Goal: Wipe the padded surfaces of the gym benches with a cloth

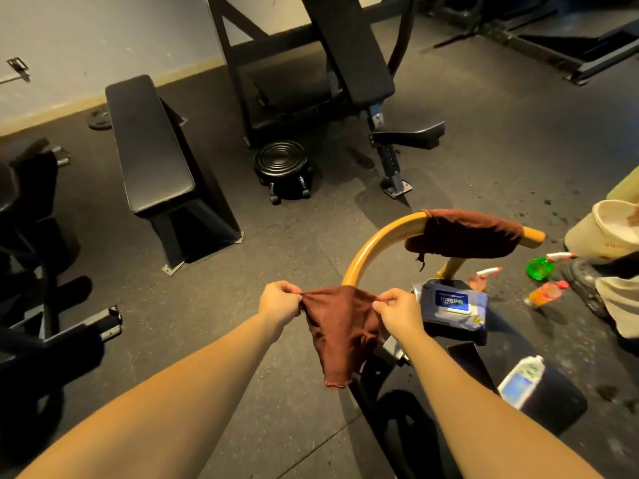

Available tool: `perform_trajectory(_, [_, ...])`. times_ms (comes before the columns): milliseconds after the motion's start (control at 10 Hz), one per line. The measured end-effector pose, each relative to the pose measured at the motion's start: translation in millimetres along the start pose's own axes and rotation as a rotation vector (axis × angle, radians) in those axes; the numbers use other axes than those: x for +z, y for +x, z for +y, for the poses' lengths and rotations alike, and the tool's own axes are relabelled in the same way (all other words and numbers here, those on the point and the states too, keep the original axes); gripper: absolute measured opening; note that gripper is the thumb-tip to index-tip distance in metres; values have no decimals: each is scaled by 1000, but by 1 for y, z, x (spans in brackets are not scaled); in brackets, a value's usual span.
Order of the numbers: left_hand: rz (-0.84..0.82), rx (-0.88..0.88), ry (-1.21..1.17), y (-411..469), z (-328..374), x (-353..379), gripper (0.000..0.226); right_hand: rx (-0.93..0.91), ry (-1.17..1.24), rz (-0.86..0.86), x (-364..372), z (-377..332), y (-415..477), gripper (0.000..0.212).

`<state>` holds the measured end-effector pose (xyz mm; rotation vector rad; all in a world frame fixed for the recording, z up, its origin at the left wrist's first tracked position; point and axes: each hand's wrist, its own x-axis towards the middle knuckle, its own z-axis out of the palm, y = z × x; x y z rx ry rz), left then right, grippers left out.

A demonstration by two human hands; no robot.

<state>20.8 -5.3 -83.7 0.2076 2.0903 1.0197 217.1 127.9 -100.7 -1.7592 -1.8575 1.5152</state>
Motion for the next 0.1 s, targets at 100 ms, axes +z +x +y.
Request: perform_trajectory(100, [-90, -13, -39, -4, 1, -3, 21, 26, -18, -45, -1, -4, -7, 8])
